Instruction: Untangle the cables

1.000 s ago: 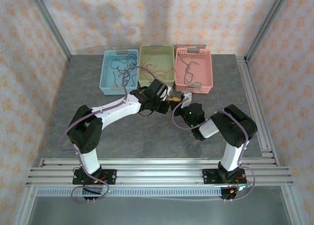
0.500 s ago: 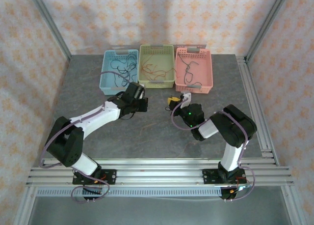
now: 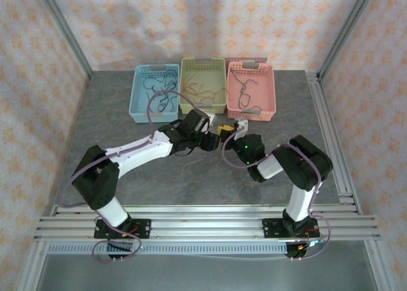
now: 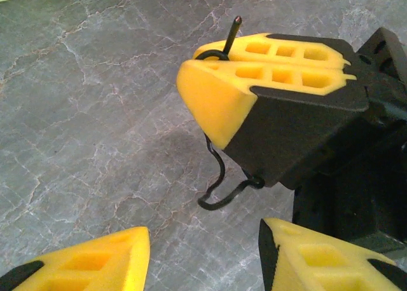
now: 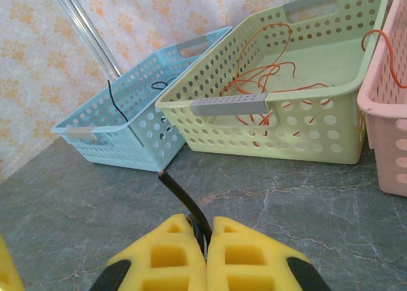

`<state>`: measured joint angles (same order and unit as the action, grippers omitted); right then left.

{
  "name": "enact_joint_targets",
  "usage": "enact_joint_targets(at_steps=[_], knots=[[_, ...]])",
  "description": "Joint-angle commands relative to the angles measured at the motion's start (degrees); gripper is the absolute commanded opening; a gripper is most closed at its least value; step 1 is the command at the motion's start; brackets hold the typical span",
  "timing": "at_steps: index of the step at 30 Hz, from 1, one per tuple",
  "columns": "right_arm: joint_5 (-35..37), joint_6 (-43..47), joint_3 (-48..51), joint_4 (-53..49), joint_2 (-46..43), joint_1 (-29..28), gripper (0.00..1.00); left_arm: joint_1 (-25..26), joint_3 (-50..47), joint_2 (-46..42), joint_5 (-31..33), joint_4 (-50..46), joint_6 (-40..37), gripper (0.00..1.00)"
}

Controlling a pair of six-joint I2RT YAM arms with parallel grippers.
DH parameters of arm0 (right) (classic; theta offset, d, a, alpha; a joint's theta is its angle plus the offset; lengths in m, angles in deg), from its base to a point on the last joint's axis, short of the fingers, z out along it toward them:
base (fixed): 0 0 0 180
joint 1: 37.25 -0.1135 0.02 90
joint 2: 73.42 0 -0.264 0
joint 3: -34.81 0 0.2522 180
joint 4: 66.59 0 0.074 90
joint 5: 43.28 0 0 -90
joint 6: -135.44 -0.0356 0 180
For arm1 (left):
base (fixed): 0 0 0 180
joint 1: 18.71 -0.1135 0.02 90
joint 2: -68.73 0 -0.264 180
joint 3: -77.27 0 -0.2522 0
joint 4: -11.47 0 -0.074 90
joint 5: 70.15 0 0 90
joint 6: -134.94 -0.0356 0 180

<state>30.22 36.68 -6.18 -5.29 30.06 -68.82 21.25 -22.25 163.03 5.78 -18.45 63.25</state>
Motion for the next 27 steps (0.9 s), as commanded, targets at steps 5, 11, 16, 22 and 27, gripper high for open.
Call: enact_joint_targets(at_steps=[5, 11, 16, 22, 27], knots=[[0.3, 0.0, -0.8, 2.3, -0.1, 0.1, 0.0, -0.6, 5.6, 4.6, -0.9, -3.9, -2.6, 0.46], [0.3, 0.1, -0.8, 2.3, 0.0, 0.1, 0.0, -0.6, 9.8, 8.4, 1.5, -7.4, -3.7, 0.39], [0.2, 0.1, -0.9, 2.1, 0.0, 0.1, 0.0, -0.7, 12.2, 10.7, 0.8, -8.2, -4.0, 0.27], [0.2, 0.0, -0.9, 2.1, 0.0, 0.1, 0.0, -0.7, 12.9, 10.9, 1.7, -9.0, -4.6, 0.05], [0.3, 0.0, -1.0, 2.0, 0.1, 0.1, 0.0, -0.8, 12.3, 10.1, 3.7, -8.9, -4.4, 0.0]])
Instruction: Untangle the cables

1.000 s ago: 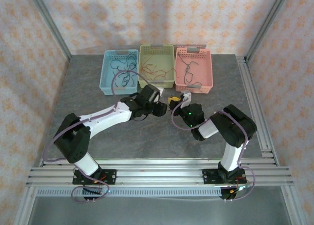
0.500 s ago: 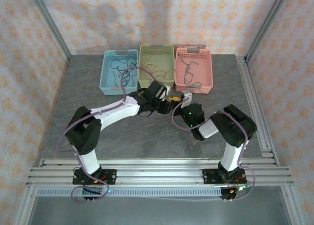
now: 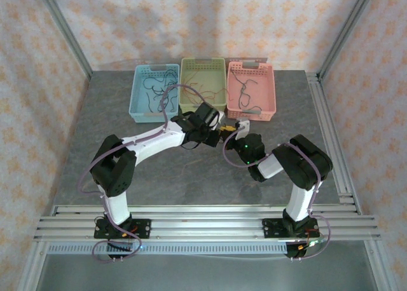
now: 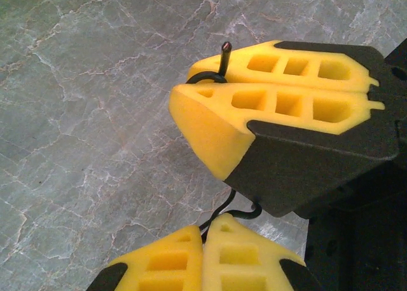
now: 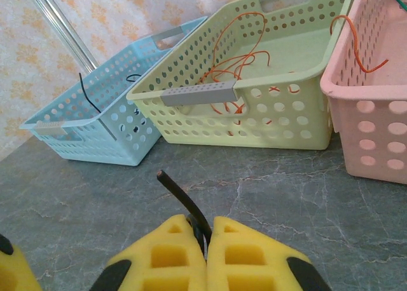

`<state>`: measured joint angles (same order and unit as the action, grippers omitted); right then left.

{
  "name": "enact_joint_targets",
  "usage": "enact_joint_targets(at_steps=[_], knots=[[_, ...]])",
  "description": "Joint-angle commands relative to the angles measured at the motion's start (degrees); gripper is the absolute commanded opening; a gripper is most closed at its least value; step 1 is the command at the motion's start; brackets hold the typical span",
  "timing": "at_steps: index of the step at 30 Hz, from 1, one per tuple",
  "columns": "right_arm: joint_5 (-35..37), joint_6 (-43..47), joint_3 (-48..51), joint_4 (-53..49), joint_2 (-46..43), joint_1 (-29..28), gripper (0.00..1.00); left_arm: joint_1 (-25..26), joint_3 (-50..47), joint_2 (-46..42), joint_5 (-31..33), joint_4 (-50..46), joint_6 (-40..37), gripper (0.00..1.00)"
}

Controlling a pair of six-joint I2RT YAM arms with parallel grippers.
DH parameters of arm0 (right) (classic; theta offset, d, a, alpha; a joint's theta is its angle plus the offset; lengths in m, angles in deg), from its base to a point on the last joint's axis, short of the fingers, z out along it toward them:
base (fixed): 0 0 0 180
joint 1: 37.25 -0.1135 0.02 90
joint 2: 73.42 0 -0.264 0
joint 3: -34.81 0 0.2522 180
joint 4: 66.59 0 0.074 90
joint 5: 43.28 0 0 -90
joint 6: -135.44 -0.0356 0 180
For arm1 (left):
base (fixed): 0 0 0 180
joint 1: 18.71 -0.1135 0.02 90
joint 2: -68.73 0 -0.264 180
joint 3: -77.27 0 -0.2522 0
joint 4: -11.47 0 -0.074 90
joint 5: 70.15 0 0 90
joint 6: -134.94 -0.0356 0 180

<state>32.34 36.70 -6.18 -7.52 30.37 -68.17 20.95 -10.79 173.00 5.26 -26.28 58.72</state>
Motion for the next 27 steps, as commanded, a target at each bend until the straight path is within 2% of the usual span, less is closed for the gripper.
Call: enact_joint_targets(at_steps=[1, 8, 12, 16, 20, 24, 27], knots=[[-1.9, -0.1, -1.0, 4.2, -0.2, -0.6, 0.0, -0.5, 0.8, 0.0, 4.8, -1.1, 0.2, 0.0], [-1.7, -0.1, -0.8, 4.6, -0.2, -0.6, 0.01, -1.2, -1.8, -2.5, 10.5, -0.1, 2.8, 0.0], [-1.3, -0.2, -0.6, 5.2, -0.1, -0.6, 0.1, -3.3, -5.0, -4.9, 13.0, 1.7, 6.8, 0.0], [-0.4, -0.4, -0.3, 5.7, -0.1, -0.6, 0.16, -6.1, -10.4, -8.7, 9.9, 6.3, 9.4, 0.0], [0.4, -0.5, -0.2, 6.1, 0.0, -0.5, 0.15, -7.5, -12.1, -10.4, 7.1, 6.9, 9.3, 0.0], [-0.1, -0.6, -0.5, 5.8, 0.2, -0.5, 0.08, -6.0, -10.8, -8.9, -2.1, 7.4, 5.0, 0.01], [-0.4, -0.8, -0.4, 6.0, 0.1, -0.5, 0.02, -3.0, -9.4, -8.5, -1.9, 6.5, 1.3, 0.35]])
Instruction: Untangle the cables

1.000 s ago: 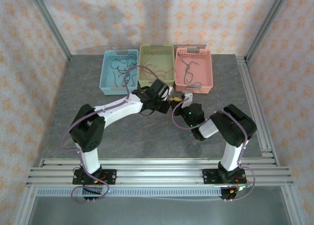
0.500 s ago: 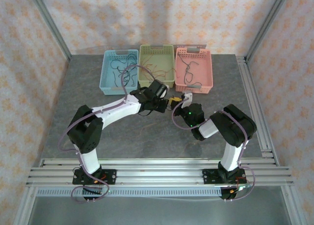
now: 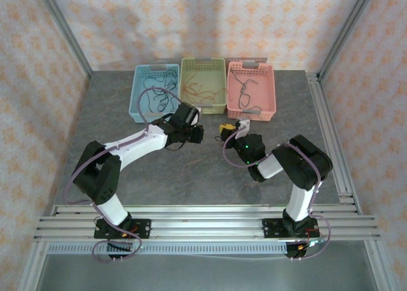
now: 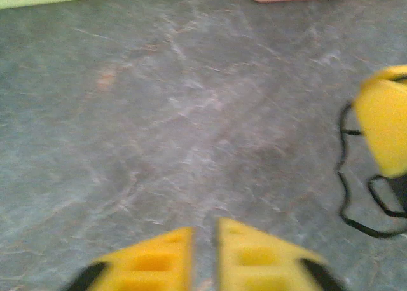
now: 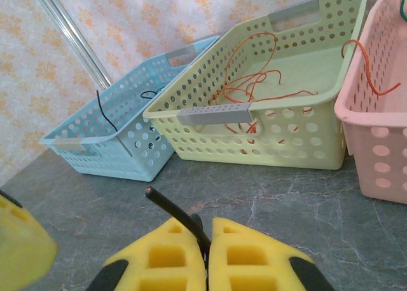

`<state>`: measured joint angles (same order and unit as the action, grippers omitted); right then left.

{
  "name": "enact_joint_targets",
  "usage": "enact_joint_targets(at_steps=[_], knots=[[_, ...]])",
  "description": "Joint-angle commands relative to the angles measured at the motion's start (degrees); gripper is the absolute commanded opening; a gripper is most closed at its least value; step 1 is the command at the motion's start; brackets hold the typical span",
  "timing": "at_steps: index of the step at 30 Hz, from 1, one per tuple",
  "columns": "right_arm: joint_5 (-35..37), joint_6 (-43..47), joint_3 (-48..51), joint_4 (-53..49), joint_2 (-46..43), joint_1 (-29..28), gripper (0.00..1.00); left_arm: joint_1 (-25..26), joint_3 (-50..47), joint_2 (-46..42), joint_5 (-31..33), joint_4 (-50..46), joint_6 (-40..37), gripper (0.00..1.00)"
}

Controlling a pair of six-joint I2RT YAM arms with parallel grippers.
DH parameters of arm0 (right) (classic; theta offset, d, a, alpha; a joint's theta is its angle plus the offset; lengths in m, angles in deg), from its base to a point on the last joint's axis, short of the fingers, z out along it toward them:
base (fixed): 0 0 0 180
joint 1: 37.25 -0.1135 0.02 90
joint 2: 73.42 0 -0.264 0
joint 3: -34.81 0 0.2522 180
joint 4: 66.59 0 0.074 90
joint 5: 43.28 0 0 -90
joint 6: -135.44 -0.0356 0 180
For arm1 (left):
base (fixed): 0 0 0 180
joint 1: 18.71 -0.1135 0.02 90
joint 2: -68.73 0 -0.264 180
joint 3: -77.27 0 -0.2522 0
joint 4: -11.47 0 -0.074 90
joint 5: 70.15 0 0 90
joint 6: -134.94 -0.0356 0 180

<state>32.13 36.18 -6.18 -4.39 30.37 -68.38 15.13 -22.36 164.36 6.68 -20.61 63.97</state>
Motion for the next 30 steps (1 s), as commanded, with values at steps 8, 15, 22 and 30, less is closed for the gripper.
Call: enact_joint_targets(at_steps=[8, 15, 22, 30], knots=[[-0.7, -0.5, -0.4, 3.3, 0.4, -0.2, 0.0, 4.5, 9.7, 3.4, -2.6, -7.2, -14.5, 0.63], [-2.3, -1.4, -0.1, 4.0, 0.5, 0.2, 0.0, 4.7, 14.4, 6.4, -1.8, -13.8, -28.6, 0.59], [-3.3, -1.8, -0.4, 4.2, 0.7, 0.4, 0.0, 5.3, 12.8, 6.3, 0.8, -10.8, -39.7, 0.59], [-3.4, -1.7, -0.5, 4.1, 0.8, 0.5, 0.0, 5.4, 18.7, 12.9, 0.6, -11.9, -43.7, 0.52]])
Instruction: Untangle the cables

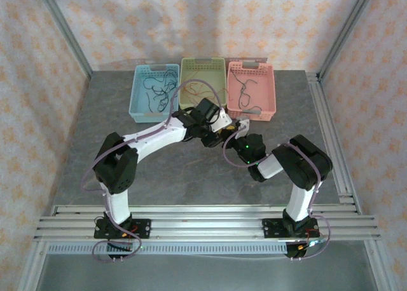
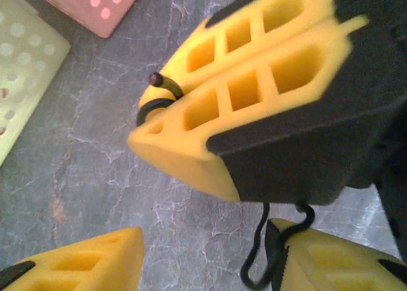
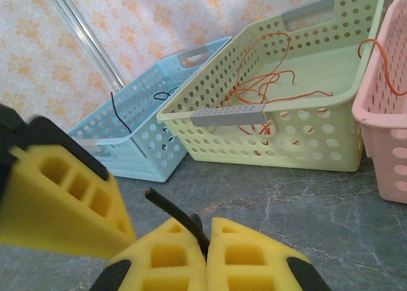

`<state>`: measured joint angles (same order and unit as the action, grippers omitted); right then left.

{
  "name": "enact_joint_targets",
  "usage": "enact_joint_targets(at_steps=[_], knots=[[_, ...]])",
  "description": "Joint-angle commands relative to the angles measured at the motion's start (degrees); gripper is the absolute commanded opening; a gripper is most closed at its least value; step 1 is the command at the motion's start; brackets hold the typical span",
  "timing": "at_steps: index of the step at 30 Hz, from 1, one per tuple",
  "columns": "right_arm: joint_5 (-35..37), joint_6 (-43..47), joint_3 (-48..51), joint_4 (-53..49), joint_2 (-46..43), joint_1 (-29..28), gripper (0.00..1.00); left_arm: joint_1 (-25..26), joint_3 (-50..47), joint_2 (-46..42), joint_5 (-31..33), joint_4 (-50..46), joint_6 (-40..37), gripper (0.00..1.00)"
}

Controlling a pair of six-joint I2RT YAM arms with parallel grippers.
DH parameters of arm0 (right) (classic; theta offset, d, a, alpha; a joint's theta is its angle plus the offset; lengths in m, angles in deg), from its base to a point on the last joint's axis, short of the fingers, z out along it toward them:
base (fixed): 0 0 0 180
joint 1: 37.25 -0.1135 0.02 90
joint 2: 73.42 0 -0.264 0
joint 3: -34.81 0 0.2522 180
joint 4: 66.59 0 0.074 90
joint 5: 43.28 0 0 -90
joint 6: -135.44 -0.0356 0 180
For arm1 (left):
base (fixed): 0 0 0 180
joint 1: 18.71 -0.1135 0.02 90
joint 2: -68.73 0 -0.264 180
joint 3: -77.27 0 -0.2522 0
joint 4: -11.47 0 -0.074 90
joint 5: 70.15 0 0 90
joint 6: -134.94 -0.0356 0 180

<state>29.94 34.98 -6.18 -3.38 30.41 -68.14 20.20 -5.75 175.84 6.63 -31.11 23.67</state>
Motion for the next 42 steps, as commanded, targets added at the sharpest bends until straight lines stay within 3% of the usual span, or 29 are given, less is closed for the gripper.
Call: enact_joint_targets(at_steps=[1, 4, 7, 11, 16, 23, 29, 38, 42], knots=[[-1.2, -0.6, -0.5, 3.1, 0.8, 0.3, 0.0, 0.4, 2.1, 1.6, 0.3, -1.0, -3.4, 0.5], [-1.2, -0.7, -0.6, 3.0, 0.8, 0.3, 0.0, 0.4, 1.5, 1.6, -0.4, 0.7, -3.0, 0.43], [-1.2, -0.7, -0.7, 2.8, 0.8, 0.3, 0.0, 0.3, 0.9, 1.2, -1.1, 2.1, -2.6, 0.19], [-1.2, -0.7, -0.8, 2.7, 0.9, 0.3, 0.0, 0.1, -1.2, -0.4, -1.6, 4.2, -1.6, 0.0], [-0.7, -0.8, -0.6, 2.9, 0.8, 0.2, 0.0, -1.7, -7.2, -5.8, -2.9, 10.6, 3.0, 0.0], [-0.3, -1.7, -0.3, 3.6, 0.9, 0.8, 0.0, -8.3, -22.4, -18.8, -7.6, 28.6, 16.5, 0.0], [0.0, -2.1, -0.2, 3.6, 0.8, 0.9, 0.0, -9.6, -29.3, -25.3, -3.7, 34.1, 21.2, 0.0], [0.2, -4.1, -0.1, 3.6, 1.0, 1.9, 0.02, -13.3, -37.3, -33.5, -8.8, 44.2, 28.5, 0.0], [-0.2, -4.4, -0.3, 3.6, 1.1, 2.0, 0.04, -13.8, -37.8, -34.7, -7.7, 43.5, 28.6, 0.0]])
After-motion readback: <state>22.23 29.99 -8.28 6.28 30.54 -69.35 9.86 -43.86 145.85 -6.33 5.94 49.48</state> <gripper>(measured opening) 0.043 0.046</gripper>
